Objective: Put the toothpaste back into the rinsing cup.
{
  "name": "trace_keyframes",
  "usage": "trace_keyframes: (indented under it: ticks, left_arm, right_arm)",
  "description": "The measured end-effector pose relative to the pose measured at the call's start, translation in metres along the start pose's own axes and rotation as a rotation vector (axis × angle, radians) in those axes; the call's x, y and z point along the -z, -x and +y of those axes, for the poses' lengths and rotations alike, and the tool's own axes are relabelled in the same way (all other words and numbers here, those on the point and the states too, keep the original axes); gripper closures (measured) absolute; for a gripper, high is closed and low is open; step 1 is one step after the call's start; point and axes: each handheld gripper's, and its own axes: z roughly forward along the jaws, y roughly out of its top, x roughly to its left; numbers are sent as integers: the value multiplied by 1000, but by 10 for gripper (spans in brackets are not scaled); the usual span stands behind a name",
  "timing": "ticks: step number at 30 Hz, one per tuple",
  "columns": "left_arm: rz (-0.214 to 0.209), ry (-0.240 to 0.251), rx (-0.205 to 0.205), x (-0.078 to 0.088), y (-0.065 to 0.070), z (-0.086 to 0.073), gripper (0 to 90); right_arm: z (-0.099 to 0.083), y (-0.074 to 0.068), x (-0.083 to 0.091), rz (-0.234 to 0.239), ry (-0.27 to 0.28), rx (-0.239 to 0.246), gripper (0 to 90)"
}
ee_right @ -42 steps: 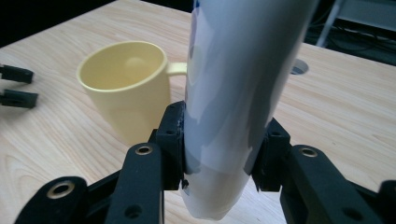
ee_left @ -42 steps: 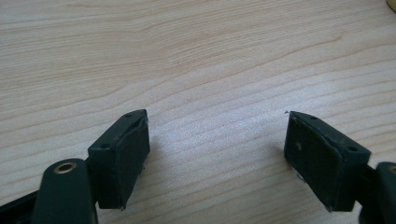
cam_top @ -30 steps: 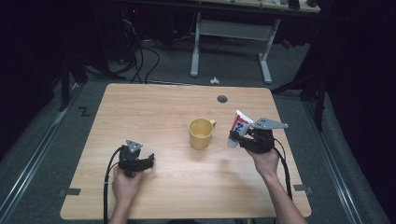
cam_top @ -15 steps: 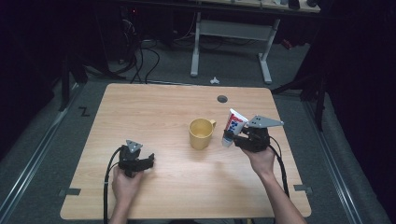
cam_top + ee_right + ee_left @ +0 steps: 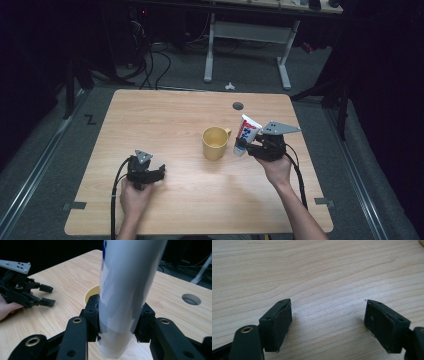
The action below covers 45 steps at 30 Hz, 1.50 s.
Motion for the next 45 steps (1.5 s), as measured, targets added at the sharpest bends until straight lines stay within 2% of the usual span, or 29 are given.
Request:
trace_keyframes:
  ticks: [16,24,32,39,45]
  left_arm:
    - [-1,1,1,0,0,0,225]
    - [-2,1,1,0,0,0,224]
    - [-3,-1,-1,0,0,0,223]
    - [-2,-1,-2,0,0,0,223]
    - [-2,-1,-3,0,0,0,223]
  right_arm:
    - [18,-11,-11,38,3,41,622]
    - [22,-11,-18,54,9,23,622]
    - [32,-14,-26,55,16,41,621]
    - [33,-11,-39,52,17,13,621]
    - [34,-10,-47,45,11,8,621]
